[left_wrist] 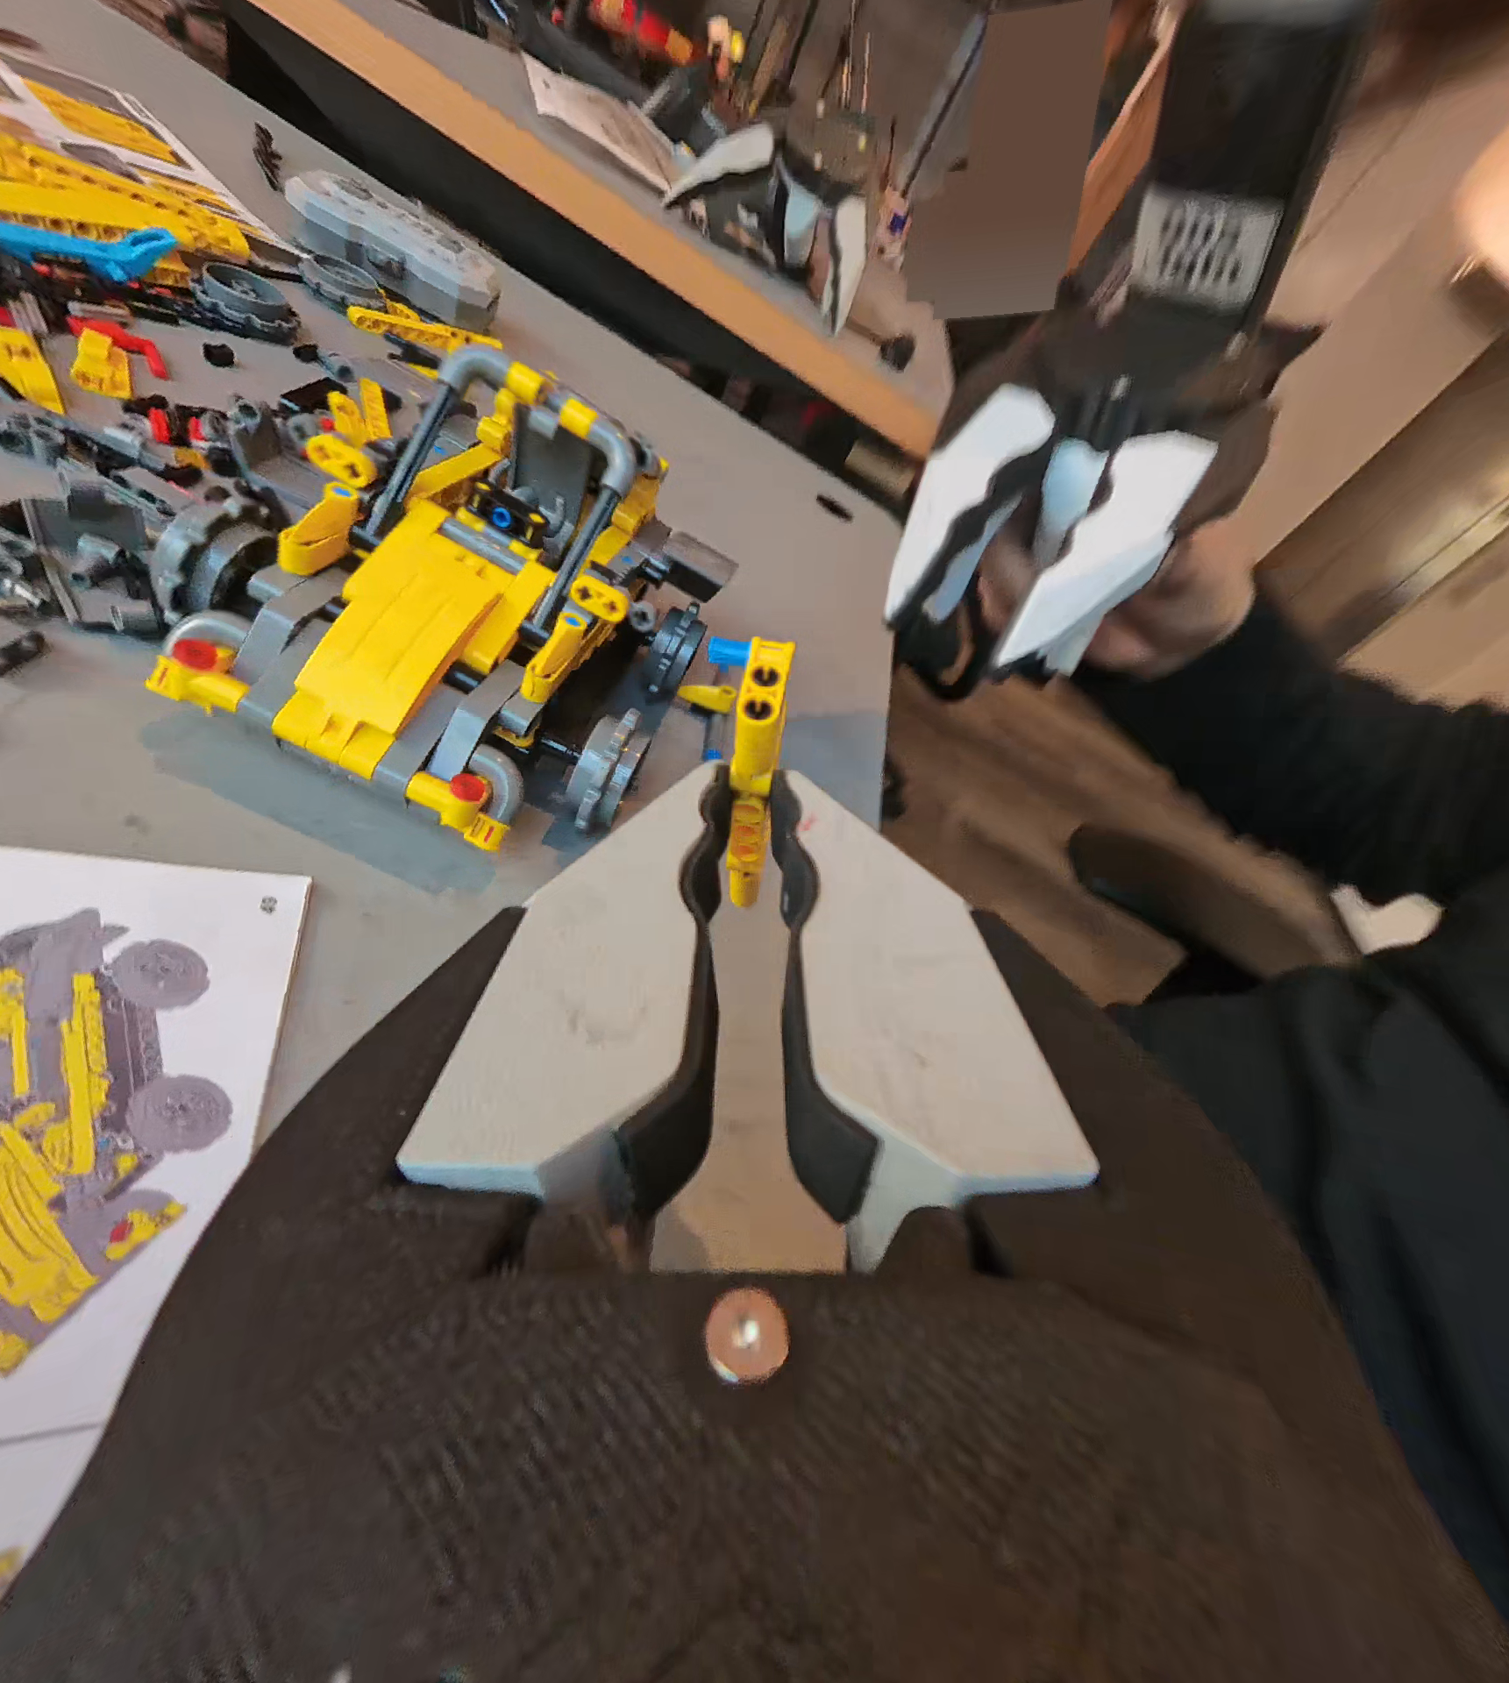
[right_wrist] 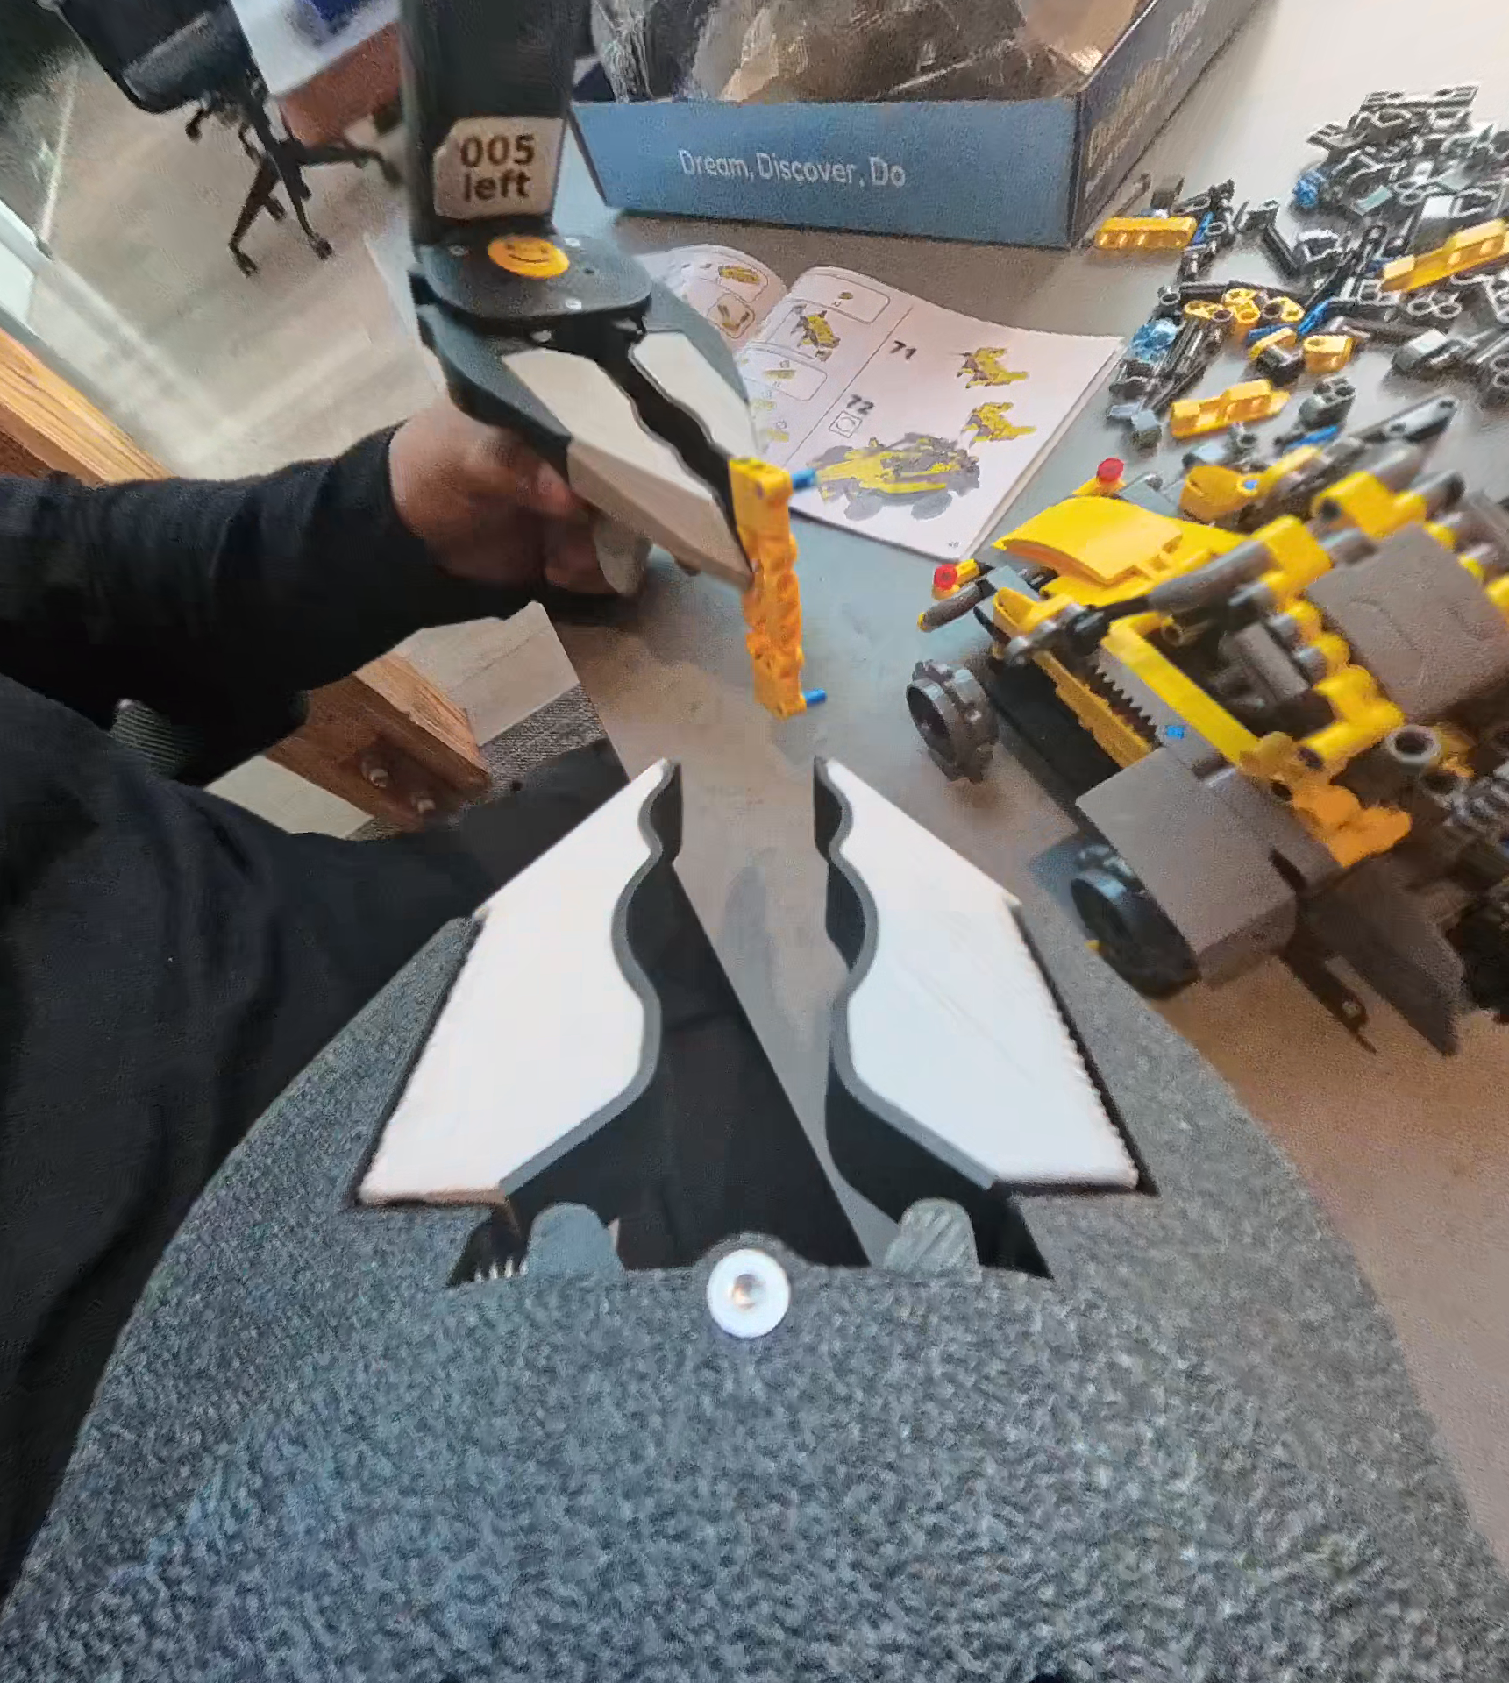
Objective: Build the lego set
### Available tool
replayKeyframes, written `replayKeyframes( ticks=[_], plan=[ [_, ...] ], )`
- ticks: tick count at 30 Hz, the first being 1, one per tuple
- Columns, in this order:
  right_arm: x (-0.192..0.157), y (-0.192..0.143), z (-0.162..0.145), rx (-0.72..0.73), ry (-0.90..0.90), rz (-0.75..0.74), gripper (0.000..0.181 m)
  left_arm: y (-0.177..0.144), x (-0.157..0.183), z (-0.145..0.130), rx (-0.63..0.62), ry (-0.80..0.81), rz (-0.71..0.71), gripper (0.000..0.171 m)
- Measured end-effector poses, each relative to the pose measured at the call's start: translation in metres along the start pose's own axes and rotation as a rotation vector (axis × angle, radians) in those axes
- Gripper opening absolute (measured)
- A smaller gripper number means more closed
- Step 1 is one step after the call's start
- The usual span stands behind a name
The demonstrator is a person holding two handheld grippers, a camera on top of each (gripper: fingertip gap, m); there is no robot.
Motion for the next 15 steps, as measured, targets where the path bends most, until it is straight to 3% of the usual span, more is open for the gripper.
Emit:
replayKeyframes(
  ticks=[3,6,9,12,15],
  plan=[
    [-0.002,-0.006,-0.010,0.037,0.029,-0.004,0.027,-0.011,-0.004,0.004,0.071,-0.126,-0.072,0.005],
    [-0.005,-0.016,-0.013,0.064,0.011,-0.035,0.024,-0.020,-0.002,0.008,0.116,-0.102,-0.041,0.005],
    [-0.009,-0.024,-0.015,0.093,-0.013,-0.057,0.023,-0.022,0.015,0.003,0.084,0.188,0.145,0.005],
    [-0.012,-0.028,-0.023,0.104,-0.026,-0.070,0.022,-0.011,0.028,-0.019,-0.075,0.554,0.413,0.005],
    [-0.013,-0.027,-0.031,0.100,-0.017,-0.074,0.022,0.004,0.027,-0.042,-0.246,0.704,0.586,0.009]
  ],
)
Point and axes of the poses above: each gripper's, where its closed fingertips meet, y out along the fingers, z out of its top, x = y × z across the jaws, the point moved 7 cm from there along -y, back along the fingers, and after that the axes turned 13 degrees about -y, right-handed, at the moved point
